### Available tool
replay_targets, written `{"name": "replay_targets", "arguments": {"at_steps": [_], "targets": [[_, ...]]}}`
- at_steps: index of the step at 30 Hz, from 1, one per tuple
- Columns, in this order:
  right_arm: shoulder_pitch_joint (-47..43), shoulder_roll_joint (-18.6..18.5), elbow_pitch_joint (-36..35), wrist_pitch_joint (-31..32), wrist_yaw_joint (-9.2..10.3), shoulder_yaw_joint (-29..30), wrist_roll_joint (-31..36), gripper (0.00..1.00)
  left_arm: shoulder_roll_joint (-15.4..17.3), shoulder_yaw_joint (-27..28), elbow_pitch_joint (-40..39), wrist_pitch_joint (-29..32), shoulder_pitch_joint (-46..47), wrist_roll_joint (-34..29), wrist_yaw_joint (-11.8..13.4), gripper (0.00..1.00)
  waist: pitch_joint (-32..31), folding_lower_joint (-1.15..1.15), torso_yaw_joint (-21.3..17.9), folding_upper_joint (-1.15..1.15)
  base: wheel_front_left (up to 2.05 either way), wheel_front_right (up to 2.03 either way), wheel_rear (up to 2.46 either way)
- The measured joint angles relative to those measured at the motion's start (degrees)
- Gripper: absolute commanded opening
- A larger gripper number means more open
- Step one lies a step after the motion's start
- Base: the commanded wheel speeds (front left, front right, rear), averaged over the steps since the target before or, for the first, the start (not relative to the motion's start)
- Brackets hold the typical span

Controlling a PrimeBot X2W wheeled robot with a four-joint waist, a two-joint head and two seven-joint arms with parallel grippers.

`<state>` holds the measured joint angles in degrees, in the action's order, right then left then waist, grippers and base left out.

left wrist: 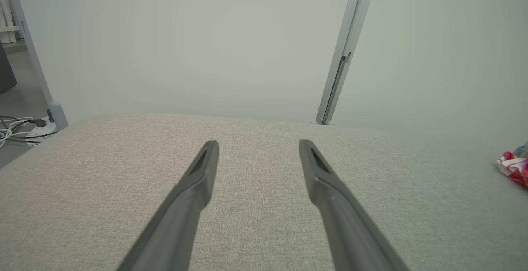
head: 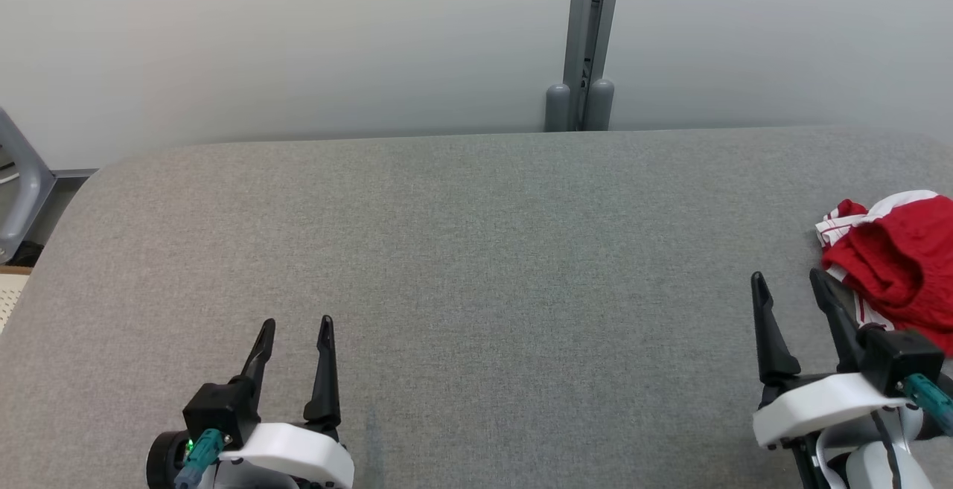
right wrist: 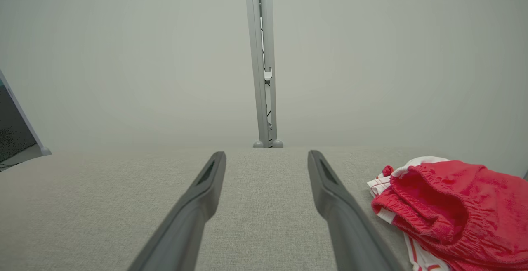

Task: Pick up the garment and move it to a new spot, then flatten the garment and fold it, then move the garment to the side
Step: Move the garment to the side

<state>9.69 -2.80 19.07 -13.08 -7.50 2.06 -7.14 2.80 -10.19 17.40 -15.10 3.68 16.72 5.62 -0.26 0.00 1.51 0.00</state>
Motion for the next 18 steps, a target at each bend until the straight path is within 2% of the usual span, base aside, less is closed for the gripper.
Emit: {"name": "replay_targets", "arguments": {"at_steps": [5,18], "targets": [[-2.8,0.0,-2.2,-0.2,0.01,-2.7,-3.6,1.0,0.0,0.1,-0.6,0.0,-0.2,0.0,0.3,1.0,0.0,0.0,0.0,0.0,0.0,0.0,0.0],[-3.3,0.0,-2.1,-0.4,0.01,-2.9,-3.5,1.0,0.0,0.3,-0.5,0.0,-0.9,-0.7,0.6,1.0,0.1,0.0,0.9,0.0,0.0,0.0,0.0]]}}
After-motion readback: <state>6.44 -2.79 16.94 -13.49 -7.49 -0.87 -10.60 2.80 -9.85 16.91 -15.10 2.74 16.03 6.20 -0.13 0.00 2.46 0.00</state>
